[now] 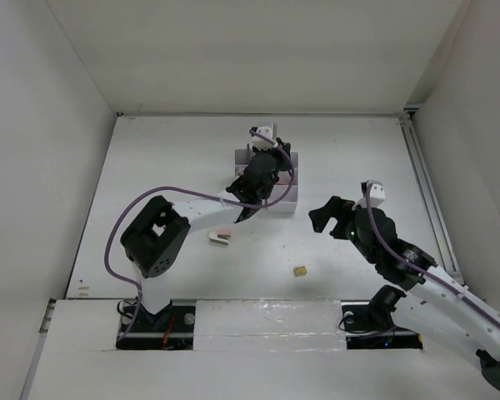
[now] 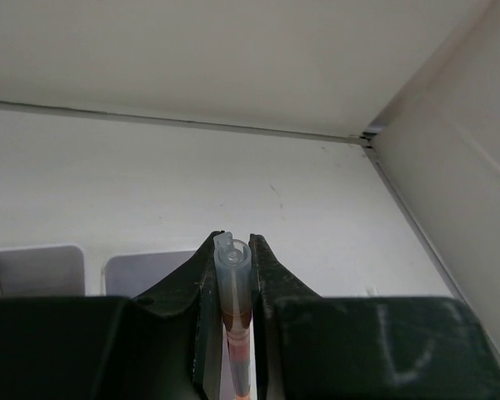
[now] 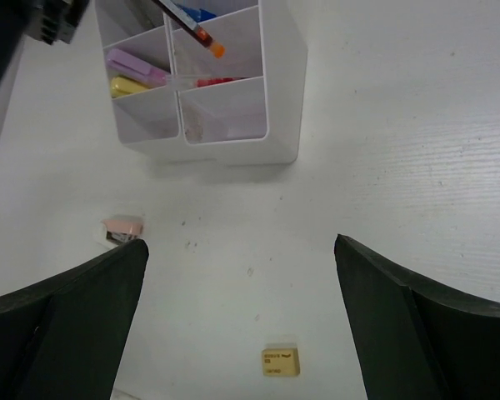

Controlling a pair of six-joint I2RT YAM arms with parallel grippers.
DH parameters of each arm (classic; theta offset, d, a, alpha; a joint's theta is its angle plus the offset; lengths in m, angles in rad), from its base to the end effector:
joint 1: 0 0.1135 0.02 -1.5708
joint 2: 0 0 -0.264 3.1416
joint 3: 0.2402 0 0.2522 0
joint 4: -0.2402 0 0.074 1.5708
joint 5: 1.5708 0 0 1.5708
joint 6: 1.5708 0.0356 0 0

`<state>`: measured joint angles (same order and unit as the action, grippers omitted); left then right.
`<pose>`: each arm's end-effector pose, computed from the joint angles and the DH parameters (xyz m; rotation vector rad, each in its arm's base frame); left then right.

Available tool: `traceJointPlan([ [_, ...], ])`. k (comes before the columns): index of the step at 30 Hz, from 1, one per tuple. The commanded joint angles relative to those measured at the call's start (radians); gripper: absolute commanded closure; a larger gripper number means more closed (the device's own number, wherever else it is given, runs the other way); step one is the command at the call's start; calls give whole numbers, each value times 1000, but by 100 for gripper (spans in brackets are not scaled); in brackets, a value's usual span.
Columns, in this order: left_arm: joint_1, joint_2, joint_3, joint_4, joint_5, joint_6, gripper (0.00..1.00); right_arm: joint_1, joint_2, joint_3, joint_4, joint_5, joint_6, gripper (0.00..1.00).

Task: Sort the stationery into containers
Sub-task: Place the pen in the storage box.

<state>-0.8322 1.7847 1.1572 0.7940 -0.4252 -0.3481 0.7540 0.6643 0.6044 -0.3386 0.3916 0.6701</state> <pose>0.2899 -0.2966 0.2939 -0.0113 1.4536 -0.6739 0.1250 0.0988 0.2800 0.1759 1.9711 0.5566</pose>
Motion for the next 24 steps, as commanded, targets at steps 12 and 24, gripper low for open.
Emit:
traceJointPlan([
  [12, 10, 113, 65, 126, -118, 3, 44, 1, -45, -25, -31, 122, 42, 0],
  [24, -35, -169, 101, -206, 29, -87, 0, -355, 475, 251, -148, 73, -40, 0],
])
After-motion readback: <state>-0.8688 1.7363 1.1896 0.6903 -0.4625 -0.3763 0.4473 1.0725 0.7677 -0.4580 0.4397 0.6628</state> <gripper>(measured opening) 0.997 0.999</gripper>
